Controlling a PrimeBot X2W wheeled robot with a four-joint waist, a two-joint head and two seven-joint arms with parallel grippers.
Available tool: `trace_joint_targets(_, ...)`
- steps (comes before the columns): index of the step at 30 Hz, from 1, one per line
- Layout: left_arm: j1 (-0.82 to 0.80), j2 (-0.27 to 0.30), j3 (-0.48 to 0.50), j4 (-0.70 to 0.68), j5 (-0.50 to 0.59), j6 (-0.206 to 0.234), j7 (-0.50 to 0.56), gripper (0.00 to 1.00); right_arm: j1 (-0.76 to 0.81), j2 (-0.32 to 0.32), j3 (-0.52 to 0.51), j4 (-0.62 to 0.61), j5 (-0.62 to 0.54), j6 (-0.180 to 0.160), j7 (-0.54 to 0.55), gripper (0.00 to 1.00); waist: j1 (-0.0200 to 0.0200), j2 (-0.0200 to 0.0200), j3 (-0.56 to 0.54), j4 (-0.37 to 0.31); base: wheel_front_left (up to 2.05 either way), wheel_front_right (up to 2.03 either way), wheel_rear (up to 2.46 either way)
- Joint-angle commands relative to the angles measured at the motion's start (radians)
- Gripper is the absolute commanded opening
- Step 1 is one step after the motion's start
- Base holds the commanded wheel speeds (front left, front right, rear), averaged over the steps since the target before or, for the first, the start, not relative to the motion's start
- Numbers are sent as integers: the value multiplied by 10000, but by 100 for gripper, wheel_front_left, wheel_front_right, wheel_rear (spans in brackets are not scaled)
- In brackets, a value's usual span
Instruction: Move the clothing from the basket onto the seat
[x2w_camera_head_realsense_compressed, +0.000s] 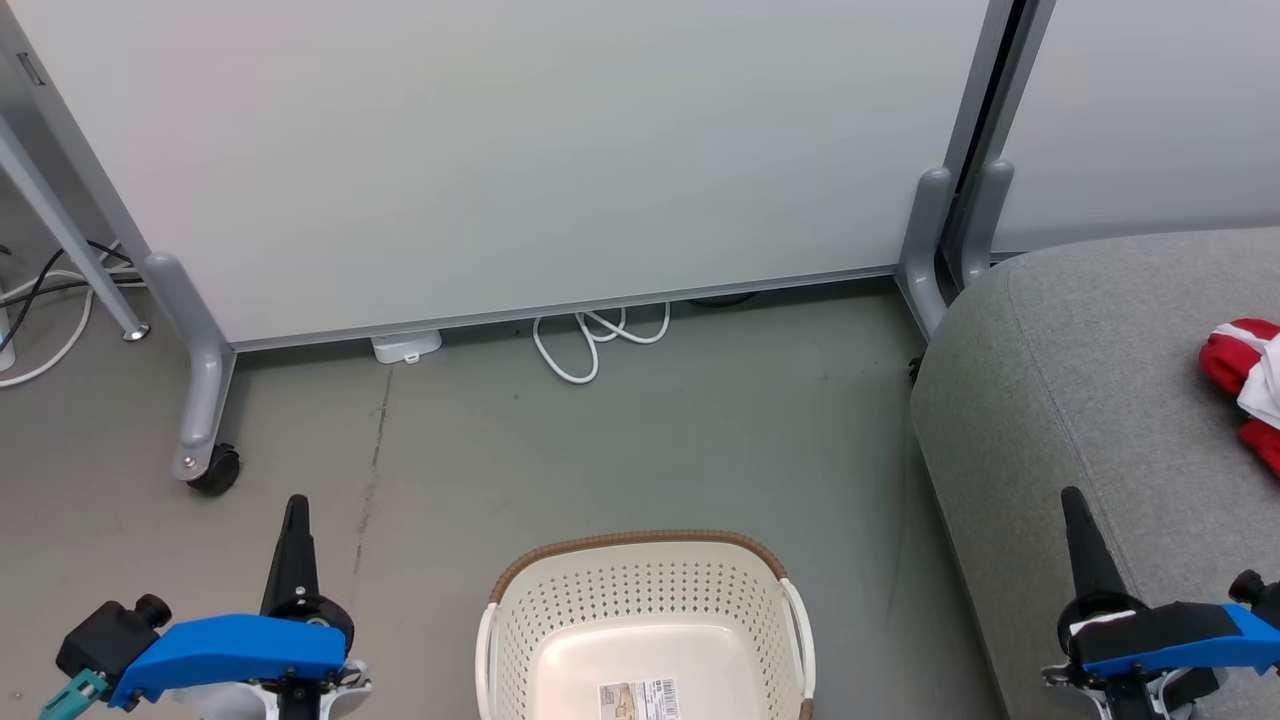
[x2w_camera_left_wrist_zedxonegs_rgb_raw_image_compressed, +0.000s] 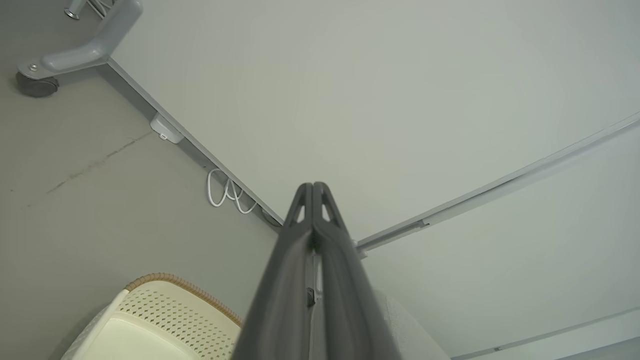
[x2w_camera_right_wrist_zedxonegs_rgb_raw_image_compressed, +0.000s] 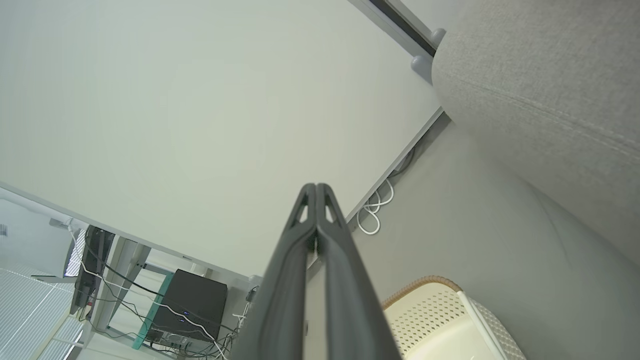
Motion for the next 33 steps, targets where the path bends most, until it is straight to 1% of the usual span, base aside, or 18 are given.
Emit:
trace_joint_targets(1,-267,12,62,-126,-362,-53,101,0,-266,7,-34,-145,378,3,96,0,-1,0,2,-6,0,0,0)
trace_joint_targets(33,-405,13,421,-164,-3325,-131,873,0,-308,102,-130,-321,3392,3,888,0,-1,0,31,-89,0,0,0)
